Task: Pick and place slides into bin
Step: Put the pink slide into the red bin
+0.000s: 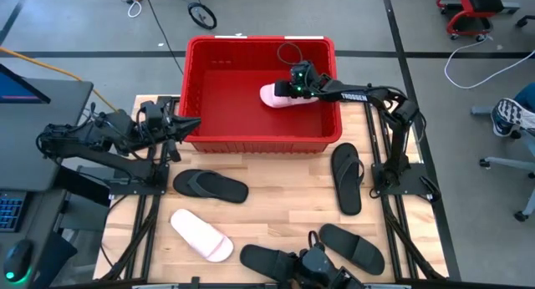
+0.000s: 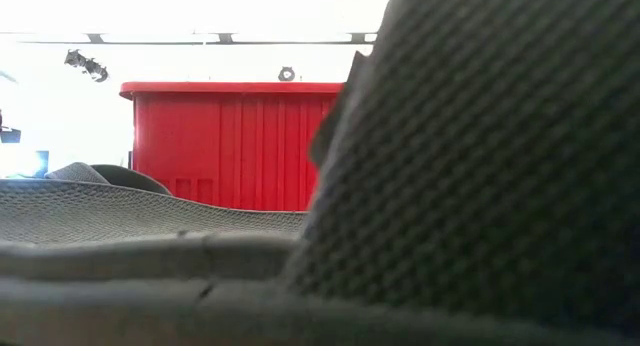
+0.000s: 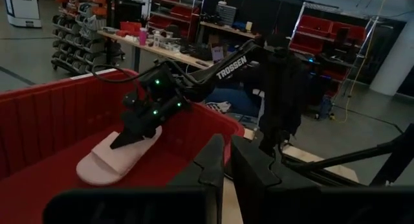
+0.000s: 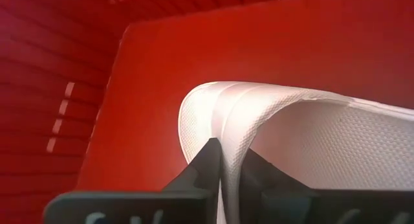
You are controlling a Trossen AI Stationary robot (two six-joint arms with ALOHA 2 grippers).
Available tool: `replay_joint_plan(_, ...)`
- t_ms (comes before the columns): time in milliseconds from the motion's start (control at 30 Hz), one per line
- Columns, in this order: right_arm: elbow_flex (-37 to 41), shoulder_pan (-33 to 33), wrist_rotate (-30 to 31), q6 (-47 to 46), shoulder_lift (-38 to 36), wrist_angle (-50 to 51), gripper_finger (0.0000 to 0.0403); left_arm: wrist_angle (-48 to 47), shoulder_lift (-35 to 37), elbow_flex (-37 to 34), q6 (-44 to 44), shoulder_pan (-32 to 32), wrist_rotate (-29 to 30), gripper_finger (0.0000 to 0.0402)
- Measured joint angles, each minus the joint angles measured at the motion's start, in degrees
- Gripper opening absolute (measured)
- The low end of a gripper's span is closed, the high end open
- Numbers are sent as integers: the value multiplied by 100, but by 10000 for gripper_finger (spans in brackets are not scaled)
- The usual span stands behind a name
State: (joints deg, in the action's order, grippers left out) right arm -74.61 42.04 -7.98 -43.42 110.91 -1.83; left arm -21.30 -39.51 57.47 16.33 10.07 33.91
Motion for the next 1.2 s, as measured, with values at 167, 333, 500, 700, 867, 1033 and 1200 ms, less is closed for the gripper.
replay_joint_plan(167,0,4,-133,13,0,202,59,0,0,0,1,0,0,25)
replay_joint_plan(333,0,7,-112,16,0,441,105,2,-19,0,94,0,0,25)
replay_joint_plan(500,-2,7,-17,114,0,450,160,-2,-39,0,152,2,0,34)
replay_joint_plan(700,-4,-35,834,-18,-13,719,207,-6,-69,-1,292,4,-1,33)
replay_joint_plan(867,-4,-120,798,22,-71,746,214,-2,-69,0,412,4,-2,25)
replay_joint_plan(1033,-2,-265,828,501,-579,396,201,-2,-68,0,408,4,0,26)
replay_joint_plan(1200,-2,-573,228,847,-1660,356,185,-23,-68,-1,408,10,-2,35)
